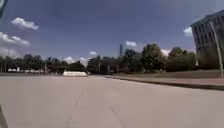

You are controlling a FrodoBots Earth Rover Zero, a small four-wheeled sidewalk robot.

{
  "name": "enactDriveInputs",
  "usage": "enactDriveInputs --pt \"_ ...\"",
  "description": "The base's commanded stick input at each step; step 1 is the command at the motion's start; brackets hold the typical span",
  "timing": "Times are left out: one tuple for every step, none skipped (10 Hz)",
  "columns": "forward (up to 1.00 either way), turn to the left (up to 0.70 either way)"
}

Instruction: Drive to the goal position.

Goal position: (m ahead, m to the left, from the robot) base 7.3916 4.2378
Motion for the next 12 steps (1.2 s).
enactDriveInputs --pt "1.00 0.03" --pt "1.00 0.03" --pt "1.00 0.03" --pt "1.00 0.03" --pt "1.00 0.03" --pt "1.00 0.03" --pt "1.00 0.03" --pt "1.00 0.03" --pt "1.00 0.03" --pt "1.00 0.03" --pt "1.00 0.03" --pt "1.00 0.03"
